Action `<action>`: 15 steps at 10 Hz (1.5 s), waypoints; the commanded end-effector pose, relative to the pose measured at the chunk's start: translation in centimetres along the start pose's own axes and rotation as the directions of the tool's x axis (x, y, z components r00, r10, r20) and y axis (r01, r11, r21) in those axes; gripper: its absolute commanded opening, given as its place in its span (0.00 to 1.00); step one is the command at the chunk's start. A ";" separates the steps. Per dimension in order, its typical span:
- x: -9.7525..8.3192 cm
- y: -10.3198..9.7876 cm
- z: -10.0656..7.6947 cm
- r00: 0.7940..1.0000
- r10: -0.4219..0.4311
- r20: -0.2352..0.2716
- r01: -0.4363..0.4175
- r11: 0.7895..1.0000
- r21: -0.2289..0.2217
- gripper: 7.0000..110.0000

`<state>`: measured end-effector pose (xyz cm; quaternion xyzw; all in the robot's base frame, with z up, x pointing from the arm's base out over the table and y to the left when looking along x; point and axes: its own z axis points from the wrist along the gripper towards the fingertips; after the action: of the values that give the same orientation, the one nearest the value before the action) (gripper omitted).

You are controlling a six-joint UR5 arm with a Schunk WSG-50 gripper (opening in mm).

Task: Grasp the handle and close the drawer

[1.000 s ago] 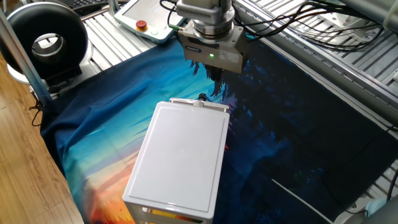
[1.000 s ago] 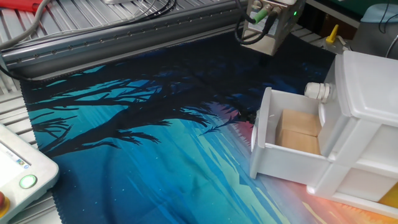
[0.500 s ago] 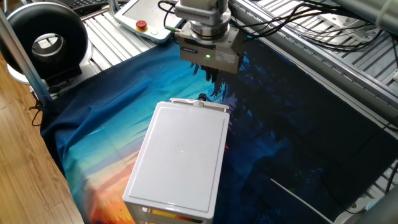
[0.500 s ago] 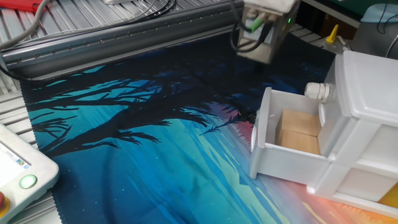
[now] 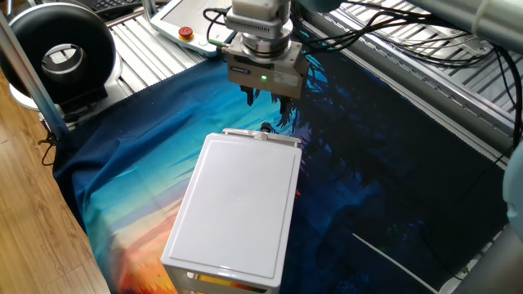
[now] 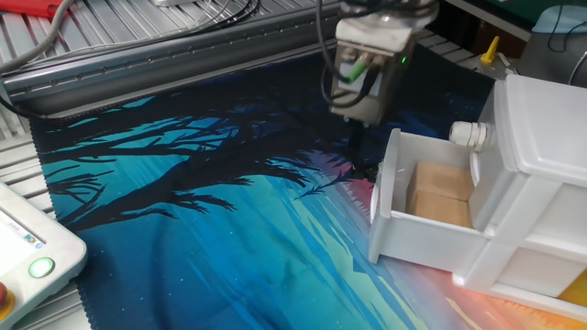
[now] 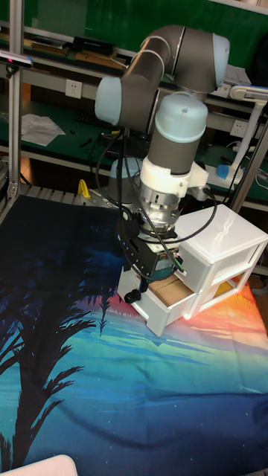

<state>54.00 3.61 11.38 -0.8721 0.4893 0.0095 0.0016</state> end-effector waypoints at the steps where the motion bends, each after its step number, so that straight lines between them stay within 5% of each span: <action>1: 0.4 -1.1 1.0 0.999 -0.049 -0.006 0.049 0.999 0.022 0.57; 15: -0.7 0.8 5.2 0.997 -0.076 -0.005 0.076 0.995 0.069 0.57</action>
<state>53.49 3.65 6.61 -0.8912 0.4530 -0.0113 0.0211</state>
